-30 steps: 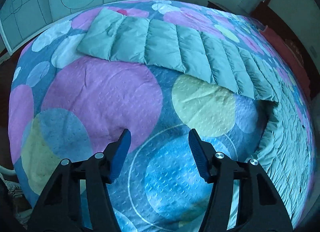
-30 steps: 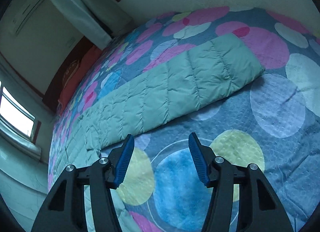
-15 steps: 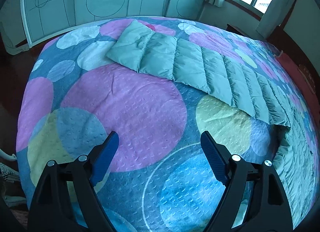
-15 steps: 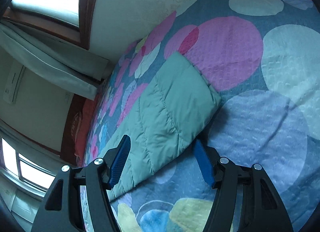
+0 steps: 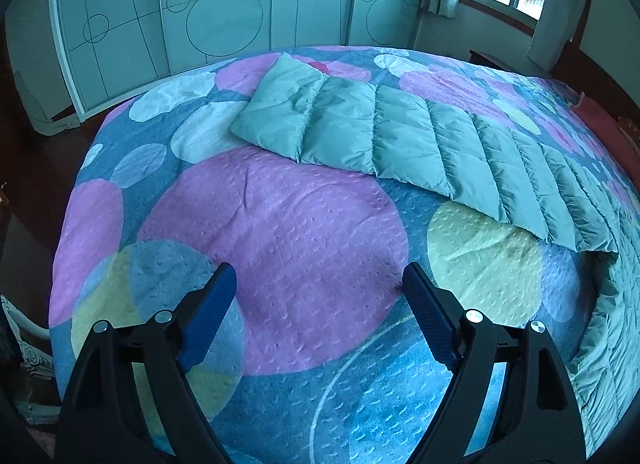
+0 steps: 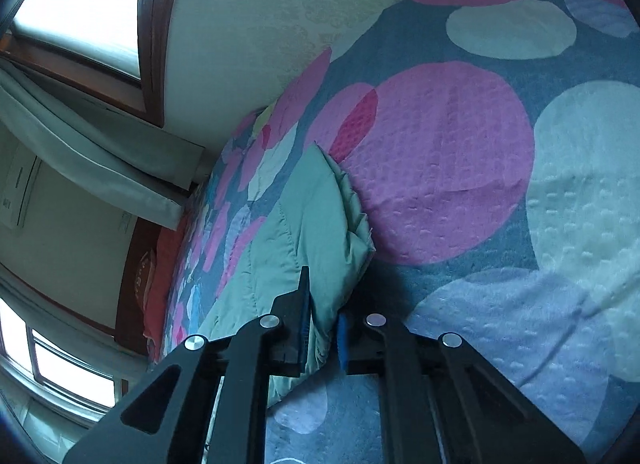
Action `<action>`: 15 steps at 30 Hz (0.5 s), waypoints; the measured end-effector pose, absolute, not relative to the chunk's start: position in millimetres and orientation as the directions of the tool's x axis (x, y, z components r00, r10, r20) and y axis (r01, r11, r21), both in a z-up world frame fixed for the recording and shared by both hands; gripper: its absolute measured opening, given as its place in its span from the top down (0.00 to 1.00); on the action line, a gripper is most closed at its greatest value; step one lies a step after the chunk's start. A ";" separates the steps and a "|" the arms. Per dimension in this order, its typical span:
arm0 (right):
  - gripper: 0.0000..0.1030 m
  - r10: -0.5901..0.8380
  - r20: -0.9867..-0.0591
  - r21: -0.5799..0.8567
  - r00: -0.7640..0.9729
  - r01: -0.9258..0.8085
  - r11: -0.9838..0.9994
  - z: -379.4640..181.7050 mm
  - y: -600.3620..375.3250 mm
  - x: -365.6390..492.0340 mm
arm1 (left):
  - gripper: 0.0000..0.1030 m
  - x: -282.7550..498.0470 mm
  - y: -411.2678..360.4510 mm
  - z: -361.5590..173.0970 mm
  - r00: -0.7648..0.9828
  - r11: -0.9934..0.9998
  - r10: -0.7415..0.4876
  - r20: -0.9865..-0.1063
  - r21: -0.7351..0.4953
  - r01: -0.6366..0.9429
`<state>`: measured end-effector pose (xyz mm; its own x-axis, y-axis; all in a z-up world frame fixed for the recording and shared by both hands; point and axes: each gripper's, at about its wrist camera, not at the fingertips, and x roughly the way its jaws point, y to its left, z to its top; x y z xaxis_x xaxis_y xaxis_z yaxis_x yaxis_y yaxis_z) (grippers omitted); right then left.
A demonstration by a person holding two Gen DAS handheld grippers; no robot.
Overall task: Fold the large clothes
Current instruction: 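Grasp the cuff of the sleeve nearest the right gripper with the right gripper, then fold the held sleeve across the jacket body and open the right gripper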
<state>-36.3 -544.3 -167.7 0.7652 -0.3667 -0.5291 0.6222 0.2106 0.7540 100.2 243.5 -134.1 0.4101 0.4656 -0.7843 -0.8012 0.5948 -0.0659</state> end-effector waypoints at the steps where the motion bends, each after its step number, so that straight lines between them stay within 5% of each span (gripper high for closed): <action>1: 0.92 -0.373 -0.521 0.743 0.768 0.623 0.244 -159.8 -540.7 -35.7 | 0.16 101.5 244.6 -134.7 0.406 0.595 0.467 -0.786 -0.061 -0.801; 15: 0.92 -0.159 -0.431 0.629 0.888 0.422 0.653 -77.7 -433.3 97.9 | 0.02 116.2 254.1 -142.8 0.346 0.590 0.489 -0.801 0.012 -0.807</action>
